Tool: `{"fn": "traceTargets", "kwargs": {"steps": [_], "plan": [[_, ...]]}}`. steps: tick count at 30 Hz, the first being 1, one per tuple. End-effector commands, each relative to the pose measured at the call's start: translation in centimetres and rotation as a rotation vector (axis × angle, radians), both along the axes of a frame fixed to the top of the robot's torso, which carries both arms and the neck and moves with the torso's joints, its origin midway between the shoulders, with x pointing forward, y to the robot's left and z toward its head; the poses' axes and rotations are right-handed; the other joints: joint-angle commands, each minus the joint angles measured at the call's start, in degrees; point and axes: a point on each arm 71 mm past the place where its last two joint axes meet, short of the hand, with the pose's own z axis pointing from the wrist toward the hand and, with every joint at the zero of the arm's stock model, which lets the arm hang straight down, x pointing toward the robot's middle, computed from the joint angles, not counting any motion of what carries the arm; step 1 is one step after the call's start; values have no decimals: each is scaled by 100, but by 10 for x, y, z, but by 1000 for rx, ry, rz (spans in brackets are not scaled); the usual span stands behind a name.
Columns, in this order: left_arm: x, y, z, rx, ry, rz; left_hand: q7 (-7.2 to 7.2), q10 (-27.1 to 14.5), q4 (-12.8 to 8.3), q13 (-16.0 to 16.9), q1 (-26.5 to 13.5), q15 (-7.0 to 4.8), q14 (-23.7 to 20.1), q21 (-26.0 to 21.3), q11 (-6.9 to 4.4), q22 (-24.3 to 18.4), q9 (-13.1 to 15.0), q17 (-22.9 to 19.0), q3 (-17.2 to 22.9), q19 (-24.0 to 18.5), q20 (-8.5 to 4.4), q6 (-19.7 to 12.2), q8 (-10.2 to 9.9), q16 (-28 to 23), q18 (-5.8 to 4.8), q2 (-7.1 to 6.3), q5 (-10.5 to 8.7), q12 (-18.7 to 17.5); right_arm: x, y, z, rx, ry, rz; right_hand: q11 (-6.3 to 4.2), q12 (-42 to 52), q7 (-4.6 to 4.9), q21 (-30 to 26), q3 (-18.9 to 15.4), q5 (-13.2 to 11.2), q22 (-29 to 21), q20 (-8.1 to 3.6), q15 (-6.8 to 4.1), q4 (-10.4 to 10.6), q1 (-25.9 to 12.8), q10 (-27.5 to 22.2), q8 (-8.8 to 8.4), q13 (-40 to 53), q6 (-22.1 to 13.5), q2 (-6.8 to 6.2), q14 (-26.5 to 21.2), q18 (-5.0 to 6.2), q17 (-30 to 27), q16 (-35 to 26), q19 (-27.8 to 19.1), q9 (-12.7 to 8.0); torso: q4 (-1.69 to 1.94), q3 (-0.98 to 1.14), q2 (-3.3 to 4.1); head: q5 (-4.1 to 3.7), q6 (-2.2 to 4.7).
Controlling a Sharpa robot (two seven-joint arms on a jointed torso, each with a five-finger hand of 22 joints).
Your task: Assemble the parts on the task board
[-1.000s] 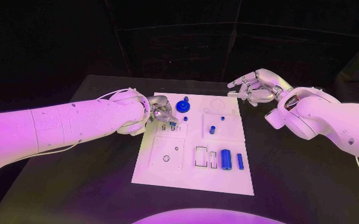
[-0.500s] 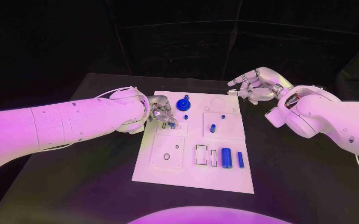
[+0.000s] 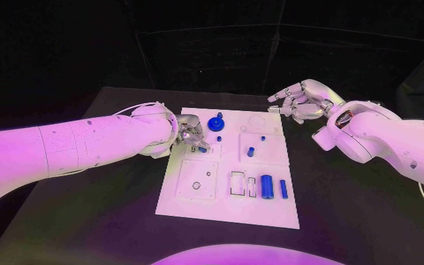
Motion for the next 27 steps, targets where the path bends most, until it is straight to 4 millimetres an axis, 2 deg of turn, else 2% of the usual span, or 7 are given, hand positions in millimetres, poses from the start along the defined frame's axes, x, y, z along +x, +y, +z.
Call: {"fn": "traceTargets", "kwargs": {"steps": [1,11,19,27], "plan": [[-2,-1,-3,20,24,-23,-30,36,-891,0,33,-30,604,24,17,-5,-5,1505,919,51,-13,-13,39,19,-69,6,18,34,0,1,1,6,-4,12,-13,-24,0,-24,-36,28,-8,1,-2,-11,17,29,-4,-7,-6,52,19,96,-8,-30,18,-3,6,1,-2,5,-13],[-3,-1,-4,21,26,-24,-28,32,-859,-15,-7,-27,604,18,20,-13,6,1505,939,49,-13,-12,45,19,-68,-3,13,23,0,2,1,7,-2,18,-13,-22,0,-33,-44,37,-18,1,-2,-8,14,33,-3,-8,-5,56,22,97,-7,-36,20,-3,-1,2,1,11,-24],[-2,-1,-4,24,27,-24,-103,91,-621,53,-323,-59,604,53,-28,53,59,1505,782,64,-34,93,98,19,-77,-143,-11,97,0,3,1,8,-3,18,-14,-34,0,-40,-44,42,-29,1,-2,-6,14,29,-2,-19,-4,62,22,99,-14,-45,17,-3,-2,3,3,0,-28],[-1,-2,-5,29,33,-27,-126,110,-471,99,-481,-78,604,72,-48,89,74,1505,647,73,-53,148,110,19,-82,-166,-14,143,0,4,1,9,-4,21,-14,-34,0,-40,-44,42,-29,1,-2,-6,14,29,-2,-19,-4,62,22,99,-14,-45,17,-3,2,2,2,-8,-35]]}}
